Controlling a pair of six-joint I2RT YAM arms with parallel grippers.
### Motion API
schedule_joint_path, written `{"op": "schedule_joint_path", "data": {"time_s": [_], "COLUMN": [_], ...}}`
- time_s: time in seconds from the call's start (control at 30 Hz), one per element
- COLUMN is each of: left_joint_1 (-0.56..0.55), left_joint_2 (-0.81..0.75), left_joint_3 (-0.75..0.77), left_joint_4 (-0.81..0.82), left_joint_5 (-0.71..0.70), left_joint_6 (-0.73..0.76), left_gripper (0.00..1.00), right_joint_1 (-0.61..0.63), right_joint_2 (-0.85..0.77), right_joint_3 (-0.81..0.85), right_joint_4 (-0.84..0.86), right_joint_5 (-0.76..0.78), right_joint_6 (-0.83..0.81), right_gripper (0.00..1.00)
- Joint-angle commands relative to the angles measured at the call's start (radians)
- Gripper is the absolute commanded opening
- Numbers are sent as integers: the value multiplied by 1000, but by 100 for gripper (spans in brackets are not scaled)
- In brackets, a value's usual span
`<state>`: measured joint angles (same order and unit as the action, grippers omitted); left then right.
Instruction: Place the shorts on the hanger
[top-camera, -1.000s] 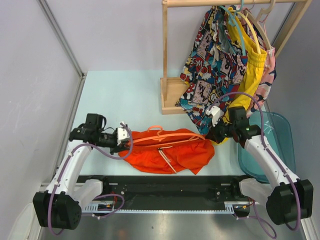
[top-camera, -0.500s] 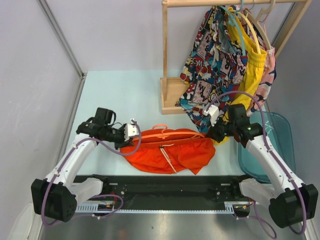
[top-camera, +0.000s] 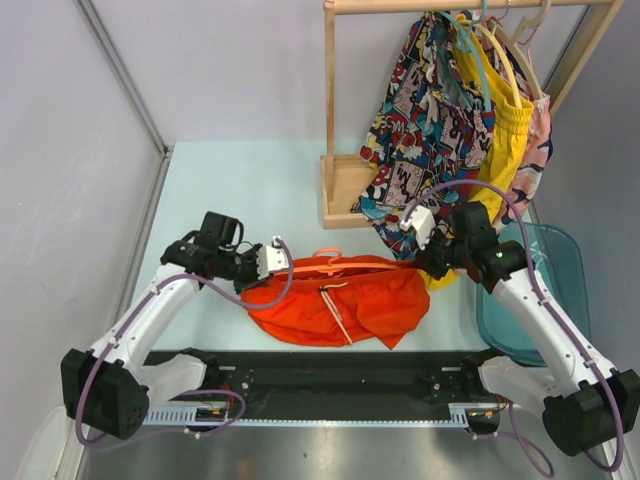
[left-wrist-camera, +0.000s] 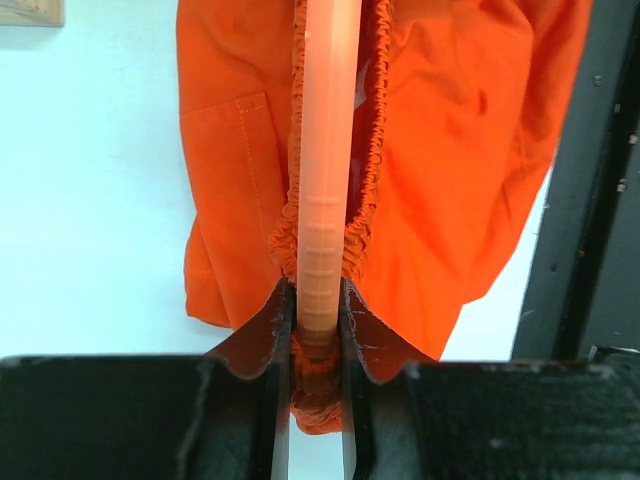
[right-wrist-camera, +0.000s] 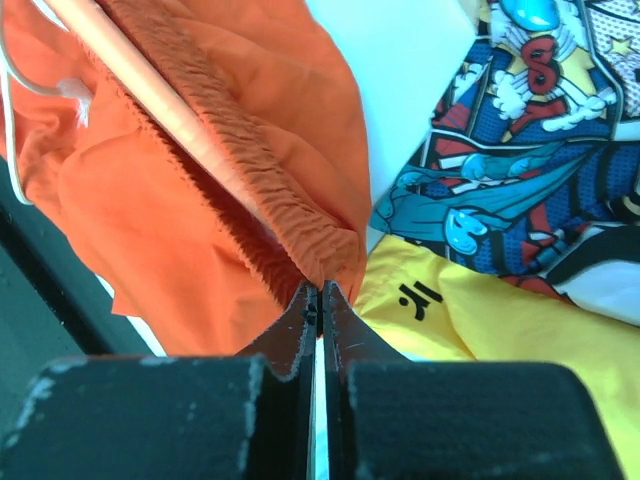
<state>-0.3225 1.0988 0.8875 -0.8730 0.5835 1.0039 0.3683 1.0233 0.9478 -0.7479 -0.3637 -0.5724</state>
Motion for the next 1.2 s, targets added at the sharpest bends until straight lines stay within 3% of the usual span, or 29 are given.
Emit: {"op": "schedule_joint_path", "data": {"time_s": [0.0,0.13,0.3,0.33,0.37,0.4,0.43,0.53,0.57,0.8,1.0,1.17], "left_joint_1": [39,45,-23,-26,-26,-26,-26,-24,-24,-24,-18,-12], "left_joint_2": [-40,-31,-13,-13,-11,-10,-13,-25,-33,-2,-11,-16], "left_joint_3": [-58,-36,19,30,48,57,74,105,113,221,252,280], "left_joint_4": [-27,-31,-24,-26,-33,-53,-61,-101,-109,-188,-190,-231], "left_joint_5": [-136,-62,-8,-4,2,4,12,50,59,159,193,220], "left_joint_6": [41,27,-21,-25,-19,-13,-5,25,41,64,67,90], "left_gripper": [0,0,0,0,0,0,0,0,0,0,0,0], "right_joint_1": [-112,-103,0,20,21,18,2,-54,-69,-40,115,159], "right_joint_2": [-20,-8,35,40,44,44,41,17,8,-45,-13,43], "right_joint_3": [58,60,97,106,114,132,140,173,183,236,235,235], "right_joint_4": [-51,-44,-5,-13,-21,-31,-56,-96,-97,-94,-51,-80], "right_joint_5": [40,6,8,9,12,12,9,-41,-61,-366,-373,-373], "right_joint_6": [-87,-69,-9,-3,0,-1,-7,-32,-43,-66,-89,-130], "right_gripper": [0,0,1,6,19,27,42,62,65,68,67,63]}}
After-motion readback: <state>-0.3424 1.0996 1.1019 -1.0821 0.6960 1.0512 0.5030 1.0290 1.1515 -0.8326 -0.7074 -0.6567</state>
